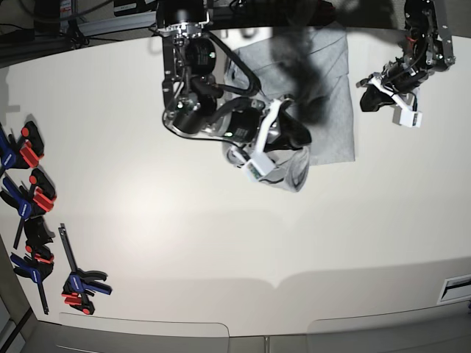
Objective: Fold the T-shirt properly
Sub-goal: 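Grasp the shirt's end with the right gripper and fold it over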
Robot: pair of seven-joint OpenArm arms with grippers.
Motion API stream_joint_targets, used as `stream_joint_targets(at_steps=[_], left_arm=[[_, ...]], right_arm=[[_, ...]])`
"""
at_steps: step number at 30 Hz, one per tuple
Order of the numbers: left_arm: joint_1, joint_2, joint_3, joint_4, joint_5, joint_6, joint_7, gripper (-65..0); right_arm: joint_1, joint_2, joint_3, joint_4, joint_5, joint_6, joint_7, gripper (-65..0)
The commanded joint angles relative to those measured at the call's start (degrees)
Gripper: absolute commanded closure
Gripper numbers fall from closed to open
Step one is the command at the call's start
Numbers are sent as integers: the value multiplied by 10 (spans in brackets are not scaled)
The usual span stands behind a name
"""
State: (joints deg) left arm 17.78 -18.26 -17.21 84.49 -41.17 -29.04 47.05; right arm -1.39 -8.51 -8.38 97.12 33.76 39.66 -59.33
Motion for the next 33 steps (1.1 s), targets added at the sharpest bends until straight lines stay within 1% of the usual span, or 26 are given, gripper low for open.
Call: stream_joint_targets(at_steps=[1,3,5,11,17,18,20,21,22,26,28,30,33], left_arm=[[5,-5,1,1,17,3,26,0],[5,-5,1,1,16,3,26,0],[5,-5,1,1,17,3,26,0],[5,-5,1,1,17,3,26,0],[5,-5,1,1,17,3,26,0],[5,-5,1,1,17,3,26,0],[5,-5,1,1,16,3,26,0],[5,-5,1,1,17,3,26,0],[5,-5,1,1,16,3,26,0],[5,-5,1,1,17,3,24,0],[5,-5,1,1,17,3,24,0],[5,-5,1,1,17,3,24,0],[5,-5,1,1,17,3,24,0]], right_arm=[[10,-5,-16,8,1,3,25,0],[10,-5,-41,8,-27,3,37,0],[10,-5,-59,8,-41,3,45,0],[10,-5,-91,-7,-43,3,69,0],[11,-5,-97,-45,-51,3,100,0],[11,-5,-97,-50,-50,3,104,-58],[10,-5,-104,-55,-48,3,113,-234],[10,-5,-110,-55,-41,3,116,-298],[11,-5,-118,-55,-26,3,116,-333],[19,-5,-167,-55,62,3,116,-337],[26,-5,-194,-55,89,3,115,-337],[36,-5,-213,-54,84,3,114,-336],[45,-5,-203,-39,53,3,113,-336]])
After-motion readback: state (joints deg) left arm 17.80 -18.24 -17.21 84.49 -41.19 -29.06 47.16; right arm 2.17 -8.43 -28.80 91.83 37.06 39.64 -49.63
